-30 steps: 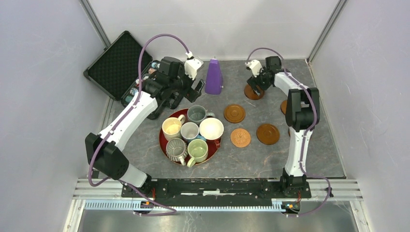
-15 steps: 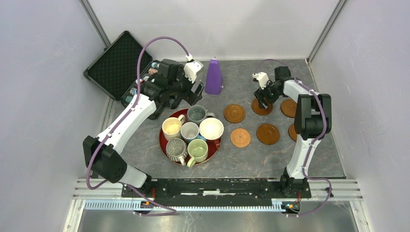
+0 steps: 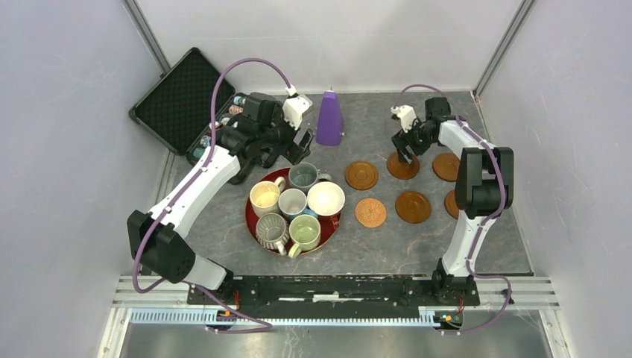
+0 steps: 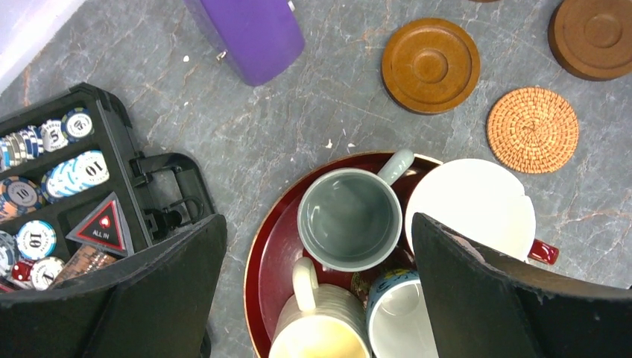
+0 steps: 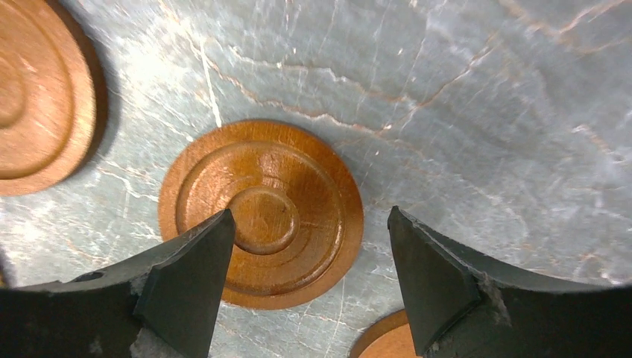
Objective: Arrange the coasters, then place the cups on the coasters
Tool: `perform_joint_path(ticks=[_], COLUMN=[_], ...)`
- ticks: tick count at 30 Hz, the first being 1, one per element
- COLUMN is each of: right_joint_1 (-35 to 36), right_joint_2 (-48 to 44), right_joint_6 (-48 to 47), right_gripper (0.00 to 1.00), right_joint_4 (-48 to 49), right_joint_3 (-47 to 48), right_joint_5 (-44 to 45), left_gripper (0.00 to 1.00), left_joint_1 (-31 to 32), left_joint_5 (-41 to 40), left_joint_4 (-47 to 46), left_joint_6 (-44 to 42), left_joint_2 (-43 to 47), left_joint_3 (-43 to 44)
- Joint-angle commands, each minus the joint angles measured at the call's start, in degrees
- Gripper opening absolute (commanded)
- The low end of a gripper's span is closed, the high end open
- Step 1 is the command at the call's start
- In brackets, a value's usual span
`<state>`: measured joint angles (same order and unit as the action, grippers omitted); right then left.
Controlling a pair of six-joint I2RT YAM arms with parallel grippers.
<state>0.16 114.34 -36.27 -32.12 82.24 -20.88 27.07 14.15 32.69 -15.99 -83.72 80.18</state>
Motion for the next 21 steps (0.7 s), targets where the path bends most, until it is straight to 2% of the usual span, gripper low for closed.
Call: perform_joint_path(ticks=[1, 5, 12, 17, 21], right_joint_1=[0.2, 0.5, 5.2, 9.8, 14.9], right_joint_2=[-6.5, -9.4, -14.4, -19.0, -21.8], right_joint_6=[2.0, 1.9, 3.4, 6.5, 9.8], right_gripper=[0.83, 0.82, 0.81, 0.81, 0.8], right_joint_4=[-0.3, -1.4, -0.3, 0.8, 2.5], right_joint_3=[4.0, 2.3, -3.2, -7.6, -10.6], right_joint_5=[-5.1, -9.4, -13.3, -18.3, -17.7], left_gripper=[1.0, 1.0, 1.0, 1.0, 1.0], left_joint_1=[-1.1, -3.0, -7.7, -10.4, -12.3], left_joint_5=[1.8, 3.4, 9.7, 10.4, 9.1], left_joint_4=[2.9, 6.2, 13.7, 15.3, 14.6], left_joint_6=[-0.8, -0.8, -1.7, -2.7, -2.4], left_joint_2=[0.8, 1.3, 1.3, 4.7, 8.1], left_joint_3=[2.1, 2.4, 2.3, -2.9, -7.3])
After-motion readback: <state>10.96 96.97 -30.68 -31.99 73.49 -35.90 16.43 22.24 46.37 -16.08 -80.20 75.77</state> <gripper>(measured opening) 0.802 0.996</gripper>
